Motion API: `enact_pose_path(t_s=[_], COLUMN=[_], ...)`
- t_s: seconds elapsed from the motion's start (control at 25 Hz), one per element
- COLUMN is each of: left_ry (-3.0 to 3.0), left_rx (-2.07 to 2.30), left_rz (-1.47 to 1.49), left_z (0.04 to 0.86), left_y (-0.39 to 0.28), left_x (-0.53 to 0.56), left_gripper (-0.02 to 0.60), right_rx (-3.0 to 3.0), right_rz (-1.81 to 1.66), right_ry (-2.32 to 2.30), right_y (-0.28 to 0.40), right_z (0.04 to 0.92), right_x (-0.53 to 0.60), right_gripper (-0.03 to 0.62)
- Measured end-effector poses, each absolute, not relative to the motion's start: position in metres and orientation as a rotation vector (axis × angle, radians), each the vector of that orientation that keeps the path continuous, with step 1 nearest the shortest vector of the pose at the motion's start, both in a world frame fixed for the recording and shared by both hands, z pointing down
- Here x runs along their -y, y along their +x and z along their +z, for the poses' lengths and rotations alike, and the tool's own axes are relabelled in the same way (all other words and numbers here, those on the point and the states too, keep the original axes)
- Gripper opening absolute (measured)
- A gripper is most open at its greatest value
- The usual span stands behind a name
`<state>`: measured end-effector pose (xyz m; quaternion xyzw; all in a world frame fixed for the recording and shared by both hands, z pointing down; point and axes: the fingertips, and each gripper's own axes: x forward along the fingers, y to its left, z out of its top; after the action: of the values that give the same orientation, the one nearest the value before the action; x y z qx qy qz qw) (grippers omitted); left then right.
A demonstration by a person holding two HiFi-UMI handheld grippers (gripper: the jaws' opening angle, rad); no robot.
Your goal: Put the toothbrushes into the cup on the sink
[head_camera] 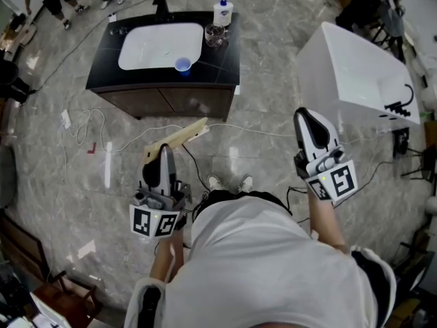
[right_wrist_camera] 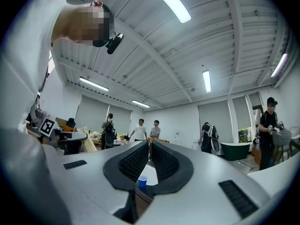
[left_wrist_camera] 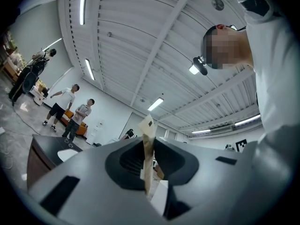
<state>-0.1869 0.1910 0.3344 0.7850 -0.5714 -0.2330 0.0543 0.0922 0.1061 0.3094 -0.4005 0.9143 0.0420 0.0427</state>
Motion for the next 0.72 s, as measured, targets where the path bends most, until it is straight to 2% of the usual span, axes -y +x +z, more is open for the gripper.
enact_pose_path(t_s=[0.72], left_ry=[2.411], left_rx=[1.69], left_rz=[-0.691], left_z=[0.338], left_y=[-0.203], left_x=[-0.175], left_gripper=[0.054], right_rx=[-2.776], right_rz=[0.121], right_ry=[-1.288], right_y=[0.081], right_z=[0.314], right_x=[-0.105], right_gripper=[0.048])
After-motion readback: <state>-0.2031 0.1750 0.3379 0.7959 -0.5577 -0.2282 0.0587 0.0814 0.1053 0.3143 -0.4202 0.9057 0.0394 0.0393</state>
